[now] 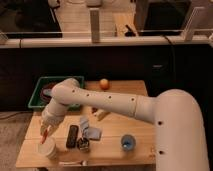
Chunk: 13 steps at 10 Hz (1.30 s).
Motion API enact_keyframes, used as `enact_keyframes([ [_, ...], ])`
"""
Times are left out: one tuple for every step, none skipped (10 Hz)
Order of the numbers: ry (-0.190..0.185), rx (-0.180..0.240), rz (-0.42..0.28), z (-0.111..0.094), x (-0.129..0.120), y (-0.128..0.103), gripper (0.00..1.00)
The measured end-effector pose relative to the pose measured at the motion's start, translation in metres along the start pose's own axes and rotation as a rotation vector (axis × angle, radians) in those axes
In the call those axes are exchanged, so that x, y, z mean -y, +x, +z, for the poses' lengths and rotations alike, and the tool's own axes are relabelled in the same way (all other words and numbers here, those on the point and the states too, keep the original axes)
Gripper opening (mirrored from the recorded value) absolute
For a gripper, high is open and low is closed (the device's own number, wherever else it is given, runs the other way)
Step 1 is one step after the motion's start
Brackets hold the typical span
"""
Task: Place pepper in paper cup
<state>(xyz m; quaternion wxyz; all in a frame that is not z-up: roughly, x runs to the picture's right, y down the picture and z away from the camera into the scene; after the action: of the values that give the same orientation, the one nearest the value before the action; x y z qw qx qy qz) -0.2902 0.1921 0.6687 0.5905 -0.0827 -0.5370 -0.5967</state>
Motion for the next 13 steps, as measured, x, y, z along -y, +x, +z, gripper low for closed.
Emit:
enact_keyframes([
  [0.001, 0.002, -0.004, 0.002, -0.001, 0.0, 0.01],
  [0.003, 0.002, -0.012, 0.002, 0.0, -0.001, 0.0],
  [0.007, 0.004, -0.021, 0.003, 0.002, -0.003, 0.0],
  [0.011, 0.005, -0.028, 0.003, 0.004, -0.006, 0.0],
  [0.008, 0.011, -0.045, 0.004, 0.007, -0.009, 0.0],
  [0.001, 0.022, -0.066, 0.007, 0.012, -0.013, 0.0],
  [-0.006, 0.03, -0.08, 0.008, 0.014, -0.016, 0.0],
  [-0.008, 0.036, -0.091, 0.009, 0.015, -0.018, 0.0],
  [-0.008, 0.045, -0.104, 0.009, 0.016, -0.022, 0.0],
  [-0.006, 0.049, -0.108, 0.009, 0.015, -0.025, 0.0],
  [-0.005, 0.049, -0.11, 0.008, 0.014, -0.028, 0.0],
  [-0.003, 0.05, -0.11, 0.006, 0.013, -0.032, 0.01],
  [-0.006, 0.056, -0.109, 0.006, 0.01, -0.035, 0.08],
])
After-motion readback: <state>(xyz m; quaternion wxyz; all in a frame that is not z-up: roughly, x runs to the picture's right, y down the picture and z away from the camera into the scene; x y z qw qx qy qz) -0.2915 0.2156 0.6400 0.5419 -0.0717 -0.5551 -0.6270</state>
